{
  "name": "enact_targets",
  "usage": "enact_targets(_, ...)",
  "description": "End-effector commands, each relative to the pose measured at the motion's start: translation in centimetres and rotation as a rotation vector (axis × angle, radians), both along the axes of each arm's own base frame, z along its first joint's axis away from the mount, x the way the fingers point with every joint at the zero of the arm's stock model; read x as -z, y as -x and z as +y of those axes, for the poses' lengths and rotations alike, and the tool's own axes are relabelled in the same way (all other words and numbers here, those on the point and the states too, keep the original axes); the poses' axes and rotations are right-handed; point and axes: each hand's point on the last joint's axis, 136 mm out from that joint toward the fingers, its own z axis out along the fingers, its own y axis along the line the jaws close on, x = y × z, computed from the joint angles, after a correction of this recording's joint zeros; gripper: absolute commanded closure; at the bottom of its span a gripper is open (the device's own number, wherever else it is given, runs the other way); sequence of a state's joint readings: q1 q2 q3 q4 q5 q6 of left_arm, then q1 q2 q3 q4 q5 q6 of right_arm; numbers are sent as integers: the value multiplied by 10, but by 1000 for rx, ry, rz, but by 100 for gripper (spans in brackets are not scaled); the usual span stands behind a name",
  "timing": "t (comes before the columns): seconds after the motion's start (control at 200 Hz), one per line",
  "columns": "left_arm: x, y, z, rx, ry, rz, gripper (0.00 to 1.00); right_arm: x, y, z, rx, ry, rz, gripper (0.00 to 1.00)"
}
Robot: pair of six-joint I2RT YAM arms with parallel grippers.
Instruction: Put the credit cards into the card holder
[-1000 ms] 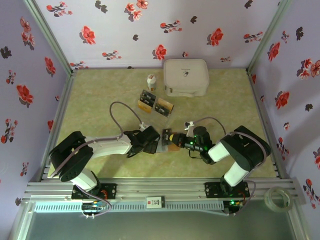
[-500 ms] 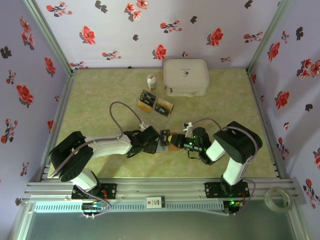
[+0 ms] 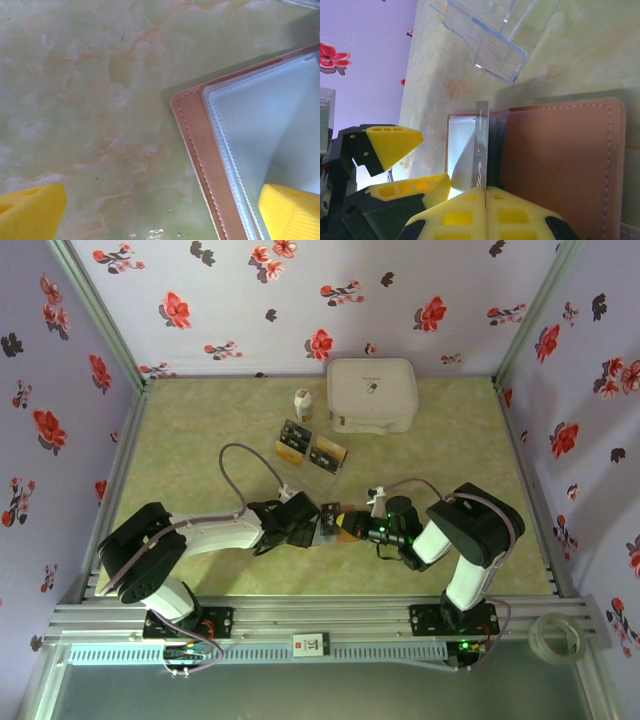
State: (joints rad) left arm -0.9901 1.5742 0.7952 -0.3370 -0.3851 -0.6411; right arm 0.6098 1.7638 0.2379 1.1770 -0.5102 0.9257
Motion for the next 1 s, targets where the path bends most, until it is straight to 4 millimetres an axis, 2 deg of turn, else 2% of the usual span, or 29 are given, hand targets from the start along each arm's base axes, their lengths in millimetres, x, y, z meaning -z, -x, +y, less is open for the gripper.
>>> enact_targets(0.0, 7, 6, 19, -14, -65, 13, 0, 12, 13, -3, -32, 39, 28, 100)
enact_targets(0.995, 7, 5, 19, -13, -64, 12, 0, 30, 32, -13, -64, 97, 81, 100)
